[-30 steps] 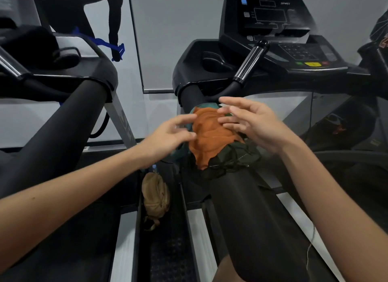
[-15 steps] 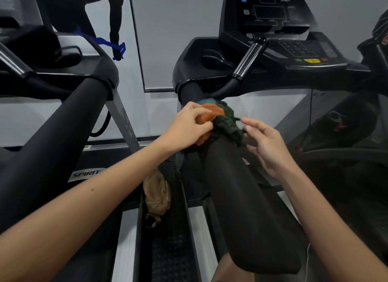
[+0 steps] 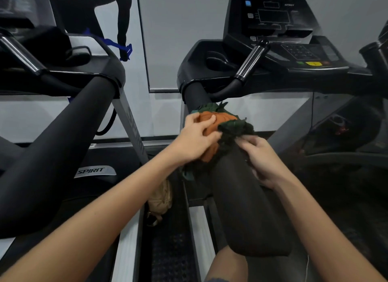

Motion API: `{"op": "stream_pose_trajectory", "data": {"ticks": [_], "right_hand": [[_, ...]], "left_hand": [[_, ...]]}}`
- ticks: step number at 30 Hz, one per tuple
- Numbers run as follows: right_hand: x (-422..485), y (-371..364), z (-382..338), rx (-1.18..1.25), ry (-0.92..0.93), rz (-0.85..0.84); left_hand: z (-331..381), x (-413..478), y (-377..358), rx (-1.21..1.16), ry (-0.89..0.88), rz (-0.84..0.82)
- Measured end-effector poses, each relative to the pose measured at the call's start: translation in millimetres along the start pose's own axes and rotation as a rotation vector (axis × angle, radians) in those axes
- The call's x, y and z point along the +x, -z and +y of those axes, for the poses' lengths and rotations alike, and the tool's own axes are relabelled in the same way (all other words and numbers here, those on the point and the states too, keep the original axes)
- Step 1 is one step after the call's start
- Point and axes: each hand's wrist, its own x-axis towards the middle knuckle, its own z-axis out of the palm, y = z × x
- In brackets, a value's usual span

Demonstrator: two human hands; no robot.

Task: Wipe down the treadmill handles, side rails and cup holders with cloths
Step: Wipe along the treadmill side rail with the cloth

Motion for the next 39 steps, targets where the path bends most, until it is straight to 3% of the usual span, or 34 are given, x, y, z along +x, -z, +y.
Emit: {"op": "stream_pose_trajectory", "data": {"ticks": [3, 8, 11, 13, 15, 18, 20, 28, 34, 36, 39], "right_hand": [[-4, -1, -1, 0.066, -0.017, -0.076], [-7, -2, 1, 0.113, 0.003, -0.13], [-6, -2, 2, 0.121, 0.02, -0.132], [-4, -2, 2, 0.109, 0.026, -0.104], [-3, -3, 3, 0.096, 0.024, -0.095], [-2, -2, 4, 0.106, 0.024, -0.096], [-3, -1, 3, 0.099, 0.042, -0.112], [-4, -3, 3, 0.116, 0.04, -0.131], [-8, -4, 0, 0.133, 0.01, -0.099], [-9, -7, 0, 0.141, -0.004, -0.076], [-10, -9, 0, 0.159, -0.02, -0.029]], "left_hand": [[-13, 18, 9, -0.14, -0.062, 0.127], [-40, -9, -1, -0.435, 0.119, 0.216], [-39, -41, -7, -0.632, 0.16, 0.152], [-25, -55, -5, -0.761, 0.156, -0.014], [-12, -55, -7, -0.721, 0.198, -0.122], [-1, -25, -12, -0.214, 0.091, -0.03], [-3, -3, -8, -0.055, 0.017, -0.008], [-33, 28, 6, -0.358, 0.116, 0.254], [-44, -34, -21, -0.722, 0.214, 0.178], [-39, -49, -23, -0.705, 0.169, 0.138], [-24, -57, -20, -0.455, 0.06, 0.144]]}}
